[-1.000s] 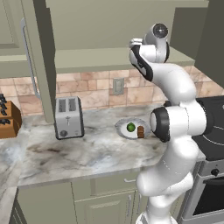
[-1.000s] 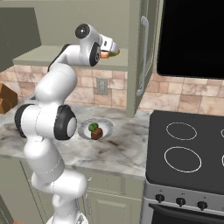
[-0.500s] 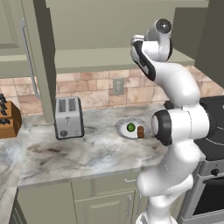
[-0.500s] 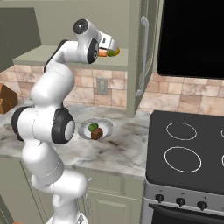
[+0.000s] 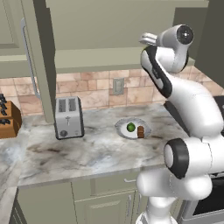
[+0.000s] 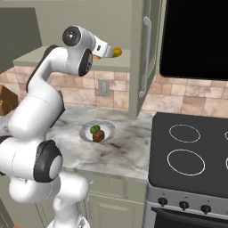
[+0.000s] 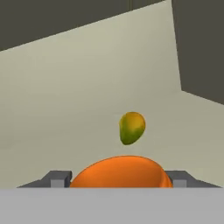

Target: Pick the avocado and bread from the counter and place them on the plate. Then pick the jam from the cabinet and place it next to the plate. Lastly close the cabinet door.

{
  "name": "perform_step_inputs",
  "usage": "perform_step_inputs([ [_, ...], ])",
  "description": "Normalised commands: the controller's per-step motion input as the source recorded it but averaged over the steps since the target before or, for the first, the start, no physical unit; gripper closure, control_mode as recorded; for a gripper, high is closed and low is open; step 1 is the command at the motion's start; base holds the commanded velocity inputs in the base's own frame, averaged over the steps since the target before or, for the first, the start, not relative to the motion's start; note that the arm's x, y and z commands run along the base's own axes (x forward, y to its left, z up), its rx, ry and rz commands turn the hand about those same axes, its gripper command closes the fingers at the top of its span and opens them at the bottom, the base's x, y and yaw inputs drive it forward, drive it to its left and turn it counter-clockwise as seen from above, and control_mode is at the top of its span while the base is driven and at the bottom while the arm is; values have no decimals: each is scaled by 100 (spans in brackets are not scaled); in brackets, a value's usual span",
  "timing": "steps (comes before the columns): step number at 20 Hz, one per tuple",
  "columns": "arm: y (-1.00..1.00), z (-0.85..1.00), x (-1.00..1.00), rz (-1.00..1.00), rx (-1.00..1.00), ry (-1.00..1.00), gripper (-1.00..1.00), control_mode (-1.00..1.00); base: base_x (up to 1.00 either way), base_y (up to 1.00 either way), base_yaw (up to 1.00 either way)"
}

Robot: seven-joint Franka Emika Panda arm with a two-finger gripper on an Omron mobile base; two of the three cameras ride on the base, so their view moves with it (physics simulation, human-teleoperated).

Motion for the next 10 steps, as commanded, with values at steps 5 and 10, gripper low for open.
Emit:
perform_step_inputs([
  [5, 14, 75, -100, 0, 16, -13, 100, -100, 0, 0, 0],
  [10, 21, 24, -100, 2, 6, -9, 100, -100, 0, 0, 0],
])
